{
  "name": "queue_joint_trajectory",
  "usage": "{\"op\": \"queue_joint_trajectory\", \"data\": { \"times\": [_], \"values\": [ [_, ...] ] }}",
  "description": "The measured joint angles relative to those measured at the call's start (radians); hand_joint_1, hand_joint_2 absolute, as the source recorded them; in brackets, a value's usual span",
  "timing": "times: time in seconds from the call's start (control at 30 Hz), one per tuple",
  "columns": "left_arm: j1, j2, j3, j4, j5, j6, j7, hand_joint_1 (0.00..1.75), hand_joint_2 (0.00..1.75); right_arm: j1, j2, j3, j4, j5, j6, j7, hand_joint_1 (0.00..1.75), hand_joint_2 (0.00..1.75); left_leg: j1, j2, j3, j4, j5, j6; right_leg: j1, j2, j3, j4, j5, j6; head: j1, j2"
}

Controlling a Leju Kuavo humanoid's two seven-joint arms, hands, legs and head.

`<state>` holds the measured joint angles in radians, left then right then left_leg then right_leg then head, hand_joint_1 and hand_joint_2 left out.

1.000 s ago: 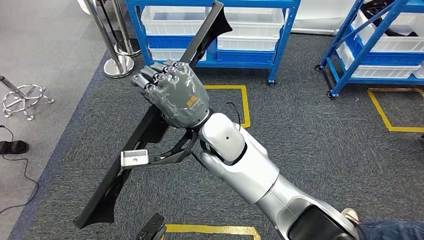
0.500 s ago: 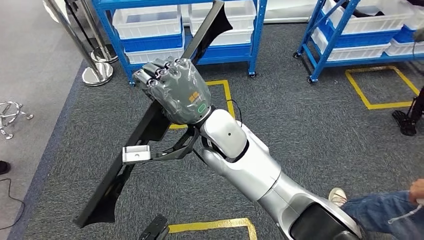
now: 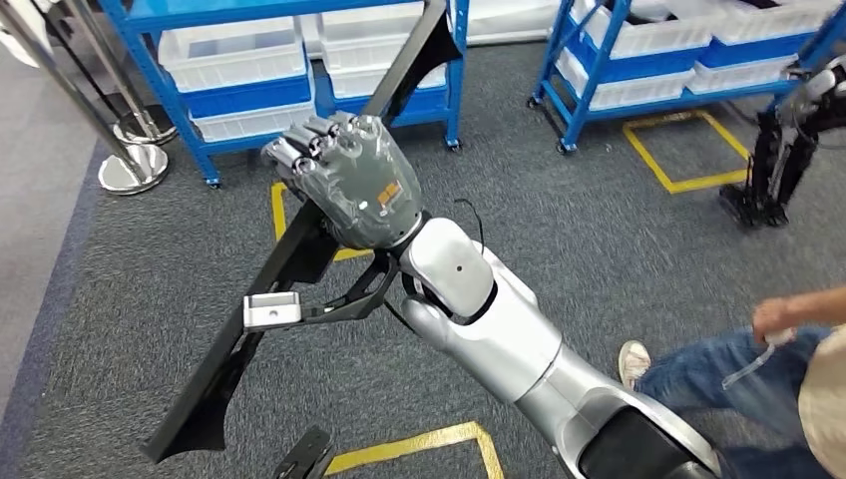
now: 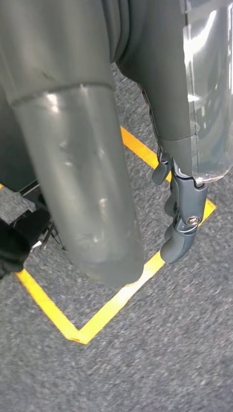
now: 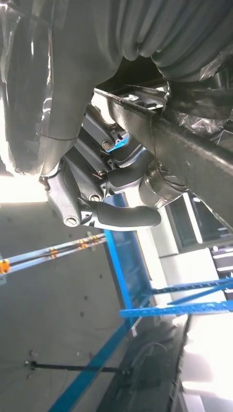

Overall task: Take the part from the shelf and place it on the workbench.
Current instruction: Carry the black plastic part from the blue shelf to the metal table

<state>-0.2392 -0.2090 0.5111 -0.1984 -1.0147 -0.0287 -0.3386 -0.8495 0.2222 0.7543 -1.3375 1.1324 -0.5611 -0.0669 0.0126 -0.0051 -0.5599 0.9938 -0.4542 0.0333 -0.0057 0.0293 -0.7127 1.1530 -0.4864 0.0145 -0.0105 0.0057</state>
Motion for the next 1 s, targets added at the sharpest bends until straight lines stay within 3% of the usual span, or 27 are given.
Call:
{"op": "queue_joint_trajectory", "data": {
  "times": [0.07,0.1,0.13,0.2,0.27,0.3,0.37,0.4,0.47,0.5,0.57,0.6,0.63,0.7,0.73,0.8,0.83,0.9,0.93,1.0],
  "values": [
    [0.003,0.0,-0.001,0.0,0.0,0.0,0.0,0.0,0.0,0.002,-0.003,0.0,-0.001,0.0,0.0,0.0,1.75,1.75,-0.002,0.026,-0.004,0.002,0.0,0.002,-0.005,-0.018,-0.053,0.119,-0.052,0.006,0.0,0.0],
    [0.004,0.0,-0.001,0.0,0.0,0.0,0.0,0.0,0.0,0.003,-0.005,0.0,-0.001,0.0,0.0,0.0,1.75,1.75,-0.003,0.038,-0.006,0.004,0.0,0.002,-0.008,-0.022,-0.064,0.146,-0.056,0.008,0.0,0.0],
    [0.004,0.0,-0.001,0.0,0.0,0.0,0.0,0.0,0.0,0.005,-0.007,0.0,-0.001,0.0,0.0,0.0,1.75,1.75,-0.003,0.05,-0.007,0.006,-0.001,0.001,-0.01,-0.026,-0.055,0.137,-0.042,0.01,0.0,0.0],
    [0.003,0.0,-0.002,0.0,0.0,-0.002,0.0,0.0,0.0,0.004,-0.009,0.0,-0.002,0.0,0.0,0.0,1.75,1.75,-0.003,0.072,-0.008,0.013,-0.005,-0.004,-0.01,-0.053,0.012,0.021,0.012,0.01,0.0,0.0],
    [0.002,-0.001,-0.002,0.0,0.0,-0.004,0.0,0.0,0.0,0.003,-0.009,0.0,-0.005,0.0,0.0,0.0,1.75,1.75,-0.007,0.089,-0.011,0.023,-0.013,-0.014,-0.002,-0.084,0.07,-0.086,0.042,0.0,0.0,0.0],
    [0.002,-0.001,-0.003,0.0,0.0,-0.005,0.0,0.0,0.0,0.002,-0.009,0.0,-0.007,0.0,0.0,-0.001,1.75,1.75,-0.009,0.097,-0.012,0.026,-0.015,-0.019,0.003,-0.09,0.079,-0.106,0.043,-0.005,0.0,0.0],
    [0.001,-0.001,-0.003,0.0,-0.001,-0.007,0.001,0.0,0.0,0.002,-0.011,0.0,-0.009,0.001,0.0,-0.001,1.75,1.75,-0.01,0.113,-0.01,0.026,-0.015,-0.029,0.007,-0.072,0.076,-0.109,0.045,-0.018,0.0,0.0],
    [0.001,-0.001,-0.004,0.0,-0.002,-0.008,0.001,0.0,0.0,0.002,-0.011,0.0,-0.009,0.001,0.0,-0.002,1.75,1.75,-0.008,0.11,-0.01,0.029,-0.021,-0.035,0.006,-0.062,0.076,-0.113,0.049,-0.024,0.0,0.0],
    [-0.001,-0.002,-0.005,0.0,-0.005,-0.009,0.001,0.0,0.0,0.001,-0.011,0.0,-0.01,0.003,0.0,-0.003,1.75,1.75,-0.003,0.073,-0.029,0.076,-0.059,-0.043,0.0,-0.044,0.077,-0.12,0.056,-0.037,0.0,0.0],
    [0.0,-0.002,-0.005,0.0,-0.007,-0.009,0.002,0.0,0.0,0.001,-0.011,0.0,-0.011,0.003,0.0,-0.004,1.75,1.75,-0.001,0.046,-0.053,0.131,-0.092,-0.046,-0.001,-0.034,0.076,-0.122,0.059,-0.041,0.0,0.0],
    [0.004,-0.001,-0.005,0.0,-0.009,-0.009,0.003,0.0,0.0,0.002,-0.011,0.0,-0.011,0.004,0.0,-0.006,1.75,1.75,0.0,0.019,-0.112,0.26,-0.148,-0.048,0.0,-0.01,0.072,-0.121,0.061,-0.045,-0.001,0.0],
    [0.005,-0.001,-0.005,0.0,-0.009,-0.009,0.004,0.0,0.0,0.003,-0.011,0.0,-0.011,0.004,0.0,-0.006,1.75,1.75,0.0,0.015,-0.13,0.298,-0.155,-0.048,0.002,0.003,0.071,-0.119,0.062,-0.046,-0.001,0.0],
    [0.006,0.0,-0.005,0.0,-0.01,-0.009,0.004,0.0,0.0,0.004,-0.011,0.0,-0.011,0.004,0.0,-0.006,1.75,1.75,0.0,0.013,-0.131,0.299,-0.143,-0.047,0.003,0.017,0.069,-0.117,0.063,-0.046,-0.001,0.0],
    [0.005,0.0,-0.006,0.0,-0.011,-0.009,0.004,0.0,0.0,0.004,-0.011,0.0,-0.011,0.005,0.0,-0.006,1.75,1.75,0.0,-0.006,-0.083,0.195,-0.075,-0.039,0.003,0.043,0.068,-0.112,0.064,-0.045,-0.001,0.0],
    [0.005,0.0,-0.006,0.0,-0.011,-0.009,0.004,0.0,0.0,0.003,-0.011,0.0,-0.012,0.005,0.0,-0.006,1.75,1.75,0.001,-0.033,-0.053,0.131,-0.047,-0.035,0.003,0.055,0.066,-0.11,0.065,-0.043,0.0,0.0],
    [0.003,0.001,-0.008,0.0,-0.012,-0.01,0.004,0.0,0.0,0.003,-0.011,0.0,-0.012,0.006,-0.001,-0.007,1.75,1.75,0.002,-0.077,-0.016,0.047,-0.023,-0.029,-0.002,0.078,0.056,-0.107,0.071,-0.033,0.0,0.0],
    [0.002,0.001,-0.009,0.0,-0.012,-0.01,0.004,0.0,0.0,0.003,-0.011,0.0,-0.013,0.006,-0.002,-0.007,1.75,1.75,0.001,-0.083,-0.014,0.039,-0.025,-0.027,-0.004,0.089,0.051,-0.108,0.076,-0.025,0.0,0.0],
    [-0.001,0.0,-0.011,0.0,-0.012,-0.011,0.004,0.0,0.0,0.003,-0.012,0.0,-0.015,0.007,-0.004,-0.009,1.75,1.75,0.001,-0.061,-0.01,0.027,-0.017,-0.02,-0.008,0.102,0.044,-0.112,0.083,-0.011,-0.001,0.0],
    [-0.004,-0.001,-0.012,0.0,-0.012,-0.011,0.004,0.0,0.0,0.002,-0.013,0.0,-0.016,0.007,-0.005,-0.009,1.75,1.75,0.002,-0.049,-0.007,0.018,-0.011,-0.014,-0.006,0.087,0.039,-0.104,0.076,-0.007,0.0,0.0],
    [-0.009,-0.004,-0.012,0.0,-0.012,-0.011,0.003,0.0,0.0,0.0,-0.014,0.0,-0.019,0.007,-0.006,-0.011,1.75,1.75,0.004,-0.018,-0.002,0.004,-0.001,-0.002,-0.001,0.028,0.006,-0.032,0.029,-0.002,0.0,0.0]
  ]
}}
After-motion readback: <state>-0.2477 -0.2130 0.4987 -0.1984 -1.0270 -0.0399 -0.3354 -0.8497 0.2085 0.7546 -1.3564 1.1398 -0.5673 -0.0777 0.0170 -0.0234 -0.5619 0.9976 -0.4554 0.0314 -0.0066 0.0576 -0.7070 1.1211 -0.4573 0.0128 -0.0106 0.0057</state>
